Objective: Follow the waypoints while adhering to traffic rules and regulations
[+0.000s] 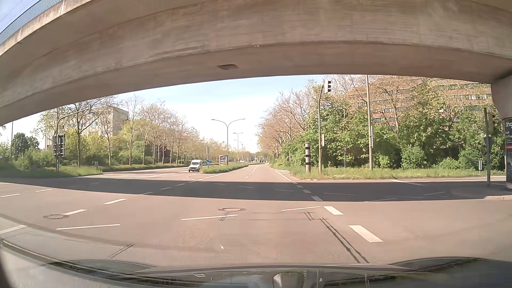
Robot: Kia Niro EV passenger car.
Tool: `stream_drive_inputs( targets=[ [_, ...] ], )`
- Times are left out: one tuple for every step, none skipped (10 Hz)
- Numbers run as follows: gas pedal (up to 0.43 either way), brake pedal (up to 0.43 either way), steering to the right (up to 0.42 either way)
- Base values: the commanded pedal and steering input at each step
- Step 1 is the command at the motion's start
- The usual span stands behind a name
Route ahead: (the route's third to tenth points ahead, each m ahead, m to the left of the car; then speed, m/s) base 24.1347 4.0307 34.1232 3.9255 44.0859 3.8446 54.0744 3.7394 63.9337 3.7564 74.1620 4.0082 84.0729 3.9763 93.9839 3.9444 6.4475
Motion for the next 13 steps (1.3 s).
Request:
stream_drive_inputs(
  targets=[
    [0.228, 0.000, 0.005],
    [0.228, 0.000, 0.005],
    [0.220, 0.000, 0.005],
    [0.220, 0.000, 0.005],
    [0.209, 0.000, 0.004],
    [0.209, 0.000, 0.004],
    [0.197, 0.000, 0.003],
    [0.197, 0.000, 0.002],
    [0.197, 0.000, 0.001],
    [0.197, 0.000, 0.001],
    [0.197, 0.000, 0.000],
    [0.177, 0.000, 0.000],
    [0.177, 0.000, 0.000]
  ],
)
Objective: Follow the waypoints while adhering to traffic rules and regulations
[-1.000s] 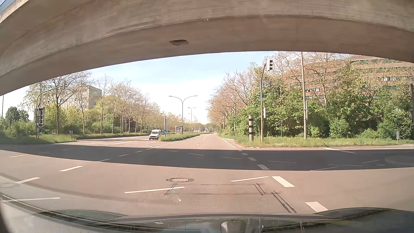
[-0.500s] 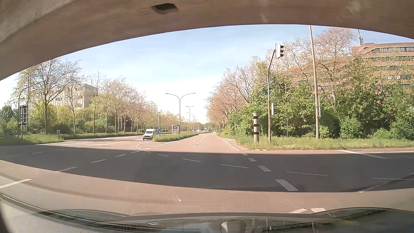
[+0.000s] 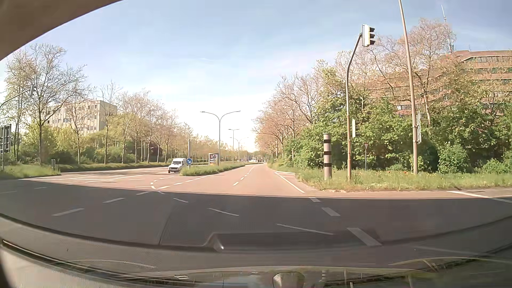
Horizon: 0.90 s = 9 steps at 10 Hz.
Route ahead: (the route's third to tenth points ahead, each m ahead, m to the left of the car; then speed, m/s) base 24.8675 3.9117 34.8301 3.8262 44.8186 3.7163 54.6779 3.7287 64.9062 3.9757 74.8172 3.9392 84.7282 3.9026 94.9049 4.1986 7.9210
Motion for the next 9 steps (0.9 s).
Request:
stream_drive_inputs(
  targets=[
    [0.177, 0.000, -0.003],
    [0.177, 0.000, -0.005],
    [0.169, 0.000, -0.005],
    [0.169, 0.000, -0.004],
    [0.169, 0.000, -0.003],
    [0.157, 0.000, -0.003],
    [0.138, 0.000, -0.003],
    [0.130, 0.000, -0.003],
    [0.130, 0.000, -0.003]
  ],
)
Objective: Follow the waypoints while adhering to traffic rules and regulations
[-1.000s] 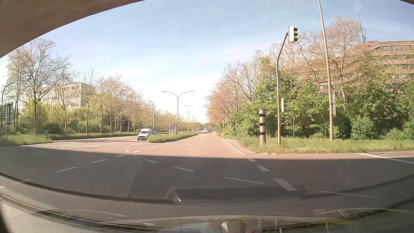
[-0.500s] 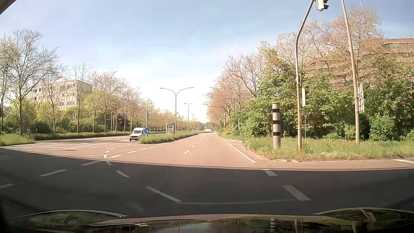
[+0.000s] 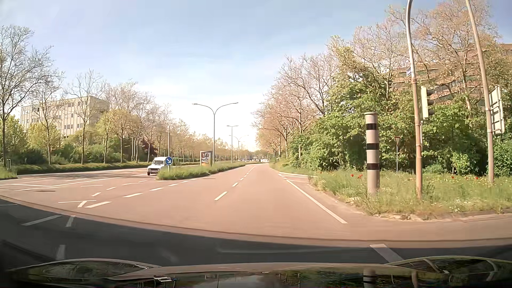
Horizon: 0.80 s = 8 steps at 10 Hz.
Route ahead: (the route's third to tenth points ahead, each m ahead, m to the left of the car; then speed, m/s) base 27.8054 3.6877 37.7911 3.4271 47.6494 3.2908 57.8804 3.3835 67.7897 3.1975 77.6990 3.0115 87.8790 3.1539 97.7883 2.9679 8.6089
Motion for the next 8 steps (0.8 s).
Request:
stream_drive_inputs(
  targets=[
    [0.130, 0.000, -0.002],
    [0.130, 0.000, -0.002],
    [0.130, 0.000, -0.002],
    [0.130, 0.000, -0.002],
    [0.130, 0.000, -0.001],
    [0.130, 0.000, 0.000],
    [0.130, 0.000, 0.000],
    [0.130, 0.000, 0.000]
  ],
)
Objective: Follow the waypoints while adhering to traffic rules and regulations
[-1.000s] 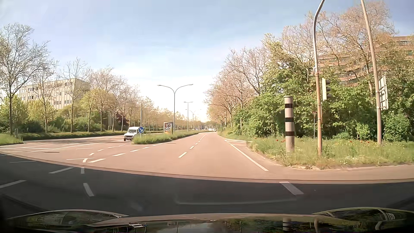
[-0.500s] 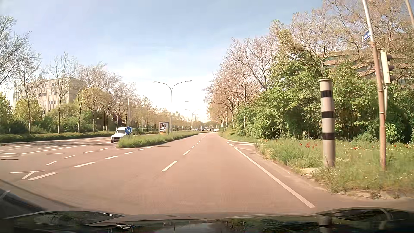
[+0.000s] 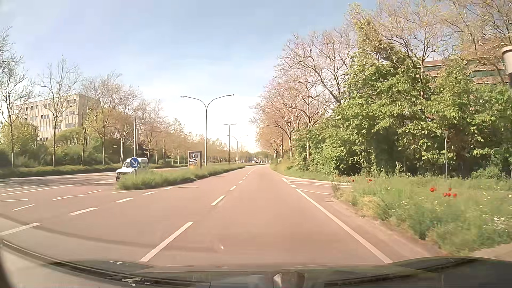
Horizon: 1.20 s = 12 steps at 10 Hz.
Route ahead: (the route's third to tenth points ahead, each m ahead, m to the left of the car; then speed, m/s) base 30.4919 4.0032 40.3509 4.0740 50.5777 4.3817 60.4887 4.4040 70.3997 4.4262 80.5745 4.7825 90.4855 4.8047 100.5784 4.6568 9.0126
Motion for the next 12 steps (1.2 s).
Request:
stream_drive_inputs(
  targets=[
    [0.130, 0.000, -0.001],
    [0.130, 0.000, 0.000],
    [0.130, 0.000, -0.001],
    [0.130, 0.000, -0.001],
    [0.130, 0.000, -0.001],
    [0.130, 0.000, -0.001],
    [0.130, 0.000, -0.001],
    [0.130, 0.000, -0.001],
    [0.130, 0.000, -0.001],
    [0.130, 0.000, -0.001],
    [0.130, 0.000, -0.001],
    [0.130, 0.000, -0.001]
  ],
)
